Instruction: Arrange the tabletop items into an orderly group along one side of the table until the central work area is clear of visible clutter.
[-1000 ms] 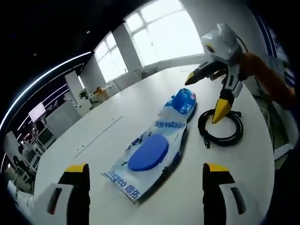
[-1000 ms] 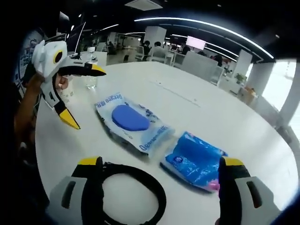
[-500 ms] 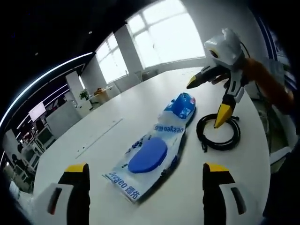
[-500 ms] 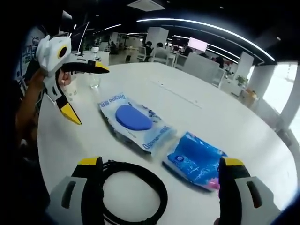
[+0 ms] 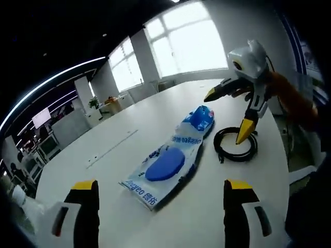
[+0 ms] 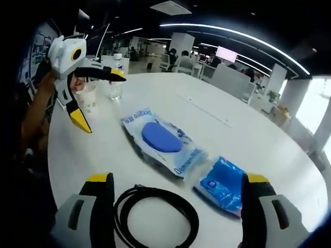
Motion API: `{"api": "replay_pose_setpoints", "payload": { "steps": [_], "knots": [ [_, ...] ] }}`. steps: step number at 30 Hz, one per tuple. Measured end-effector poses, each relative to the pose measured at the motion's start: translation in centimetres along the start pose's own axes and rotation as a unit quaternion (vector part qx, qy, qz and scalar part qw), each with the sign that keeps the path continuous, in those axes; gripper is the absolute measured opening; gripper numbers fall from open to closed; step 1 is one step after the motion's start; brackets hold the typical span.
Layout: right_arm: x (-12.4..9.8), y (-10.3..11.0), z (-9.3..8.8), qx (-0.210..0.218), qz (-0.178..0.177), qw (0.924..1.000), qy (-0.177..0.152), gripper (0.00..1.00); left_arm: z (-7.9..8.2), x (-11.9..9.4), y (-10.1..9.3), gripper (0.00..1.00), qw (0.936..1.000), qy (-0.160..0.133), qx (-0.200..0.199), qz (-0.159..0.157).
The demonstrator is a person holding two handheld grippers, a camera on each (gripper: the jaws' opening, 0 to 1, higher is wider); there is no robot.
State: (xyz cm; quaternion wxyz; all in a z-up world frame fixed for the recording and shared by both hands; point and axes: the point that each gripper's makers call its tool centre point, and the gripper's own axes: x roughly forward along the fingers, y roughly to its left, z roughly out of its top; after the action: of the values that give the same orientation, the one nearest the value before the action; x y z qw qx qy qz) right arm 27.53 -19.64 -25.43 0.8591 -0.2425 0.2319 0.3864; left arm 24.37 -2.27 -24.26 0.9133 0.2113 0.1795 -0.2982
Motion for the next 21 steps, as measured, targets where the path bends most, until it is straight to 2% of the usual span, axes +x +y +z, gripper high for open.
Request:
{"api": "replay_pose_setpoints", "payload": {
  "steps": [9,12,21],
  "knots": [
    [1.0,3.4,1.7,-0.019,0.035,0.9991,-0.014,0.98,-1.9,-2.6,-0.4,1.00,0.9999,-0.007,-0.011,0.007],
    [1.3,4.8,2.6,-0.029,0.052,0.9981,-0.019,0.98,-2.1,-3.8,0.1,1.00,0.9992,-0.024,-0.030,0.010],
    [2.3,7.3,4.2,-0.046,0.081,0.9952,-0.029,0.97,-3.7,-6.2,2.6,1.00,0.9982,-0.028,-0.048,0.021]
  ]
}}
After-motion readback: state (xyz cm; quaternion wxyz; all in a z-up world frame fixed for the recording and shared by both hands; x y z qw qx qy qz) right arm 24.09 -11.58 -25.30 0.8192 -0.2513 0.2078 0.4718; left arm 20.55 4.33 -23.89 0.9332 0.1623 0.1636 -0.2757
